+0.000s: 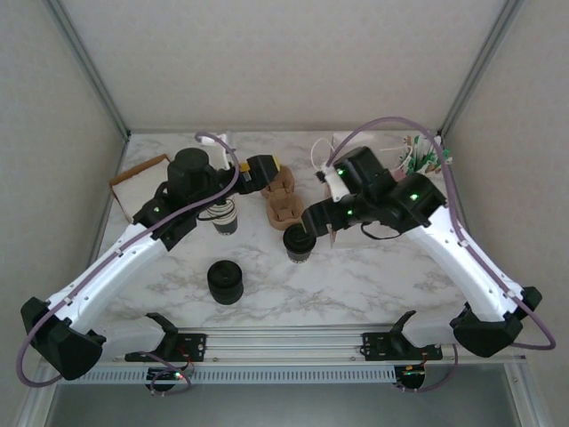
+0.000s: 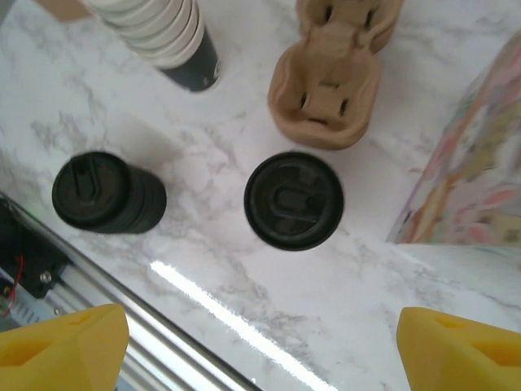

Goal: Pack the takeout coffee

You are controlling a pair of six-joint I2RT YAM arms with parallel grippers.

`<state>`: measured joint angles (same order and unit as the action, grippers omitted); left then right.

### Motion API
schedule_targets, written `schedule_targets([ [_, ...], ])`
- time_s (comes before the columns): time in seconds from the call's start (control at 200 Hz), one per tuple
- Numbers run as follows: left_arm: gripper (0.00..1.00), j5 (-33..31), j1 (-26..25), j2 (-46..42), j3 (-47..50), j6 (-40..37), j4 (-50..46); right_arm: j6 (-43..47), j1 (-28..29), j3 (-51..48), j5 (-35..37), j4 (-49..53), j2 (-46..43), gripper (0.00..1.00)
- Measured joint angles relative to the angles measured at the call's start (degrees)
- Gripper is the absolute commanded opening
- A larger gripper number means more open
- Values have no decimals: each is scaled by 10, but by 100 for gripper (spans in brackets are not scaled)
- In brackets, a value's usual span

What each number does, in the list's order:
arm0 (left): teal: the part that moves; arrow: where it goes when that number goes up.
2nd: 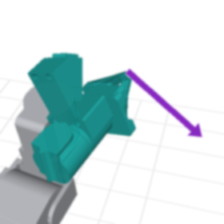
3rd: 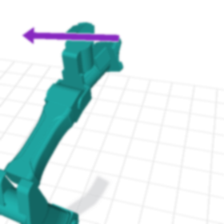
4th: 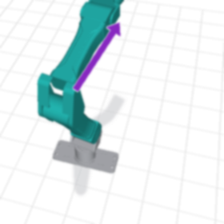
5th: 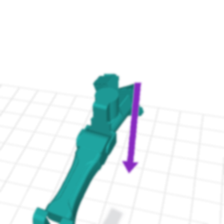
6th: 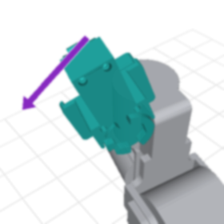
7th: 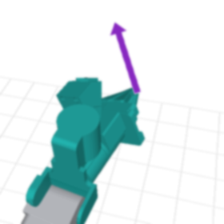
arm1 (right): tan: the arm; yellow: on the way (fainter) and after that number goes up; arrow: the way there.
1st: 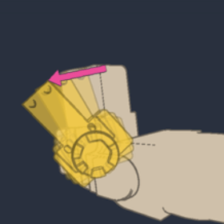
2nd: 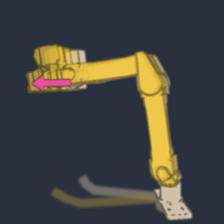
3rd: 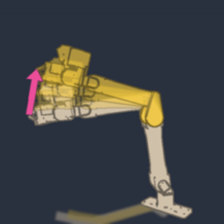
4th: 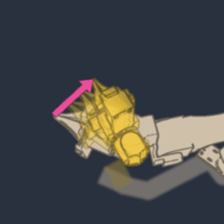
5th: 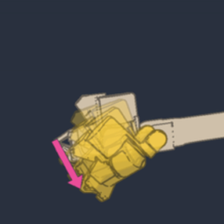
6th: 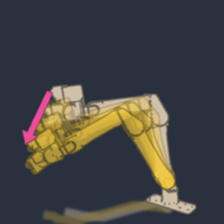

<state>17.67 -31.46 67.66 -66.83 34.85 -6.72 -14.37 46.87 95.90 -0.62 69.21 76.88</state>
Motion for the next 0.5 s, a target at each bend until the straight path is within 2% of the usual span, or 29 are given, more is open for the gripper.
schedule_targets([
  [0.12,100,-6,19,-10,24,-4,3,-22,22,-13,33,-14,39,78],
  [0.205,100,-6,32,-10,32,-4,5,-37,28,-18,60,-26,74,67],
  [0.295,100,-6,39,-10,36,-4,10,-60,32,-18,94,-37,113,60],
  [0.501,100,1,48,5,40,-4,23,-97,33,-23,181,-37,175,55],
])
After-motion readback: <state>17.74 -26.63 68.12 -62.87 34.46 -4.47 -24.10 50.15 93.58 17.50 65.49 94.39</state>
